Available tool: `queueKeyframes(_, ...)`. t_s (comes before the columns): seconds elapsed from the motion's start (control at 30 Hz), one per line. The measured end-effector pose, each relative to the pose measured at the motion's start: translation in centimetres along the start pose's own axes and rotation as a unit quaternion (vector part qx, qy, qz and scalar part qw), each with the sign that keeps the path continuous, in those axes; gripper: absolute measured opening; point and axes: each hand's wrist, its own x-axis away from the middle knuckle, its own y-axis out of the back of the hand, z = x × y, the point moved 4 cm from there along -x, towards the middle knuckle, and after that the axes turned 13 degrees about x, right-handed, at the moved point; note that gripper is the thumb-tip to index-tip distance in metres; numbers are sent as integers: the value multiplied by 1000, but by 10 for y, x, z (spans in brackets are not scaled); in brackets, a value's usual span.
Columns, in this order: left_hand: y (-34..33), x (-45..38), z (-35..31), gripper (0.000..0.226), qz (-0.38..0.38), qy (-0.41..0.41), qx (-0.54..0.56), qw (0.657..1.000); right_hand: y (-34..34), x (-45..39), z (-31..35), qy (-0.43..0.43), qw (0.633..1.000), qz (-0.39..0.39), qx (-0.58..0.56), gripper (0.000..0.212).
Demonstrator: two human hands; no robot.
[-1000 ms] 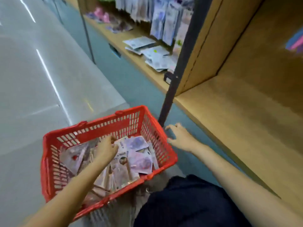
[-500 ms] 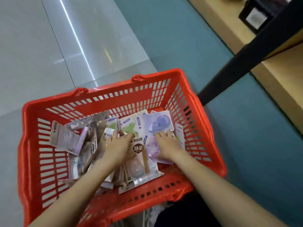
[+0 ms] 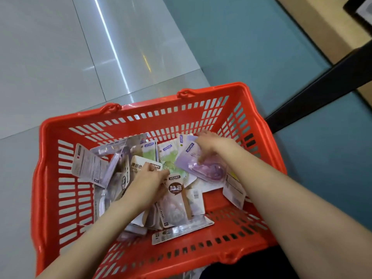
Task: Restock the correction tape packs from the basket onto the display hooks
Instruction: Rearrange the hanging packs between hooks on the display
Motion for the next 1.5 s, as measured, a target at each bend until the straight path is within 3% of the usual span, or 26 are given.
queueKeyframes(0.07,-3,2,1,10,-26,-5,15,1000,-6,1,-1,3,1000,-9,-23,68)
queueKeyframes(0.2,-10,2,4,14,-56,8,28,998,-21,21,13,39,994,-43,-97,57)
queueKeyframes(0.33,-9,4,3,19,-50,-11,20,998,-30,45,36,71,993,-90,0,62)
queueKeyframes(0.43,-6,13,4,37,-52,-28,11,998,-41,63,39,96,989,-110,11,44)
queueKeyframes(0.5,-2,17,5,53,-29,-15,54,998,-49,71,37,124,987,-105,-15,30)
queueKeyframes(0.57,10,18,3,49,-23,-16,140,990,-50,73,30,130,984,-97,-76,23)
queueKeyframes(0.67,39,2,-8,36,-102,-61,168,979,-43,57,16,95,978,-77,-171,21)
queueKeyframes(0.73,48,-24,-15,24,-121,-67,99,985,-40,43,9,40,980,-40,-191,27)
queueKeyframes(0.83,26,-79,-14,39,7,12,-3,1000,-41,27,4,0,989,20,-149,38)
queueKeyframes(0.9,6,-105,-2,46,85,91,-37,992,-43,23,2,-1,986,33,-163,42)
queueKeyframes(0.97,-9,-121,11,49,102,131,-77,983,-46,20,0,1,984,15,-180,50)
queueKeyframes(1.07,-14,-128,17,64,111,144,-113,977,-43,22,-6,-13,979,-42,-201,86)
queueKeyframes(1.2,-3,-125,22,80,155,168,-48,972,-42,31,-7,-19,977,-55,-204,117)
queueKeyframes(1.3,14,-109,24,72,195,167,20,966,-43,39,-5,-13,978,-48,-200,105)
queueKeyframes(1.43,32,-89,18,33,133,91,17,987,-43,46,2,-1,971,-85,-225,77)
queueKeyframes(1.5,33,-77,10,25,129,48,16,990,-44,57,5,13,960,-128,-250,56)
